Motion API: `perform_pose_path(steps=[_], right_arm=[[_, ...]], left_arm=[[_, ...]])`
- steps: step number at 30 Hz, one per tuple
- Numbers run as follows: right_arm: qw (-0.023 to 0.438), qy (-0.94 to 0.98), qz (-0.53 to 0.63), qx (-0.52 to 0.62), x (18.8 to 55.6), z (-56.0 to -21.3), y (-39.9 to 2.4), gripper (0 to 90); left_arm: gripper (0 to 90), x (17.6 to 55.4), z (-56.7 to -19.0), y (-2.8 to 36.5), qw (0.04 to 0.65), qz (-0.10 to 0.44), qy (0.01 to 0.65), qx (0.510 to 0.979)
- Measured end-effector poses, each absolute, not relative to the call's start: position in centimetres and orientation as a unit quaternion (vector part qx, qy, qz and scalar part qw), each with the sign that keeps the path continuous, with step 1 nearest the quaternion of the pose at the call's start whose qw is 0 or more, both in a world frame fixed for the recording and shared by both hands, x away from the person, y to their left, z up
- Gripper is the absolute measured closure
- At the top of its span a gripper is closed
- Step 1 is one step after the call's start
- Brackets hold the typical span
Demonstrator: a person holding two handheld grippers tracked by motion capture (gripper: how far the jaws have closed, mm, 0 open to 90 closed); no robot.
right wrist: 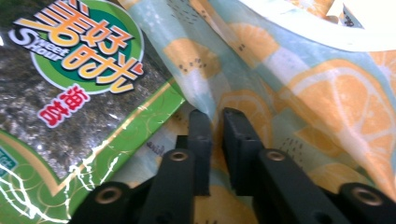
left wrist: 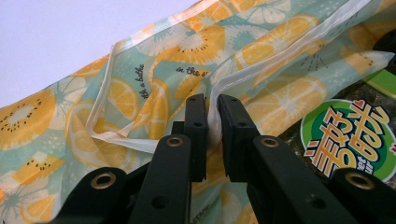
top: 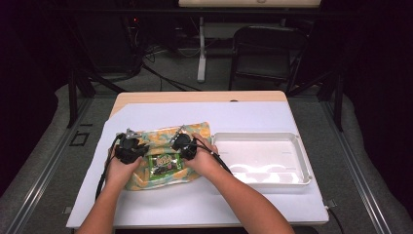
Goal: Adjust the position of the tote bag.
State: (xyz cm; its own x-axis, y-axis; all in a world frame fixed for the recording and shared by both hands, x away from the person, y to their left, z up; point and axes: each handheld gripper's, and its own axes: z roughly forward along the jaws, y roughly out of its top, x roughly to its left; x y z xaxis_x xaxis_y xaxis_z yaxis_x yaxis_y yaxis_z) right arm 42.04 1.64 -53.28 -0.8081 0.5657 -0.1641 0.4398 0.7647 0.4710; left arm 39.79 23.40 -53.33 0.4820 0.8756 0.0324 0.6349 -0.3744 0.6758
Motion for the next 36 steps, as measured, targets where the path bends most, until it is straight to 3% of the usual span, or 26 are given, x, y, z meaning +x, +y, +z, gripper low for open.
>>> perform_pose_path(steps=[7,20,36], right_arm=[[0.150,0.925,0.219,0.274,41.9,-53.0,1.6,89.8],[0.134,0.913,0.253,0.291,42.3,-52.2,1.3,90.0],[0.128,0.897,0.280,0.318,43.5,-50.6,1.1,90.0]], left_arm=[[82.2,39.8,-53.3,23.4,0.305,0.197,0.469,0.805],[78.4,39.7,-52.9,23.5,0.319,0.190,0.470,0.801],[54.4,39.2,-52.3,22.4,0.347,0.196,0.451,0.799]])
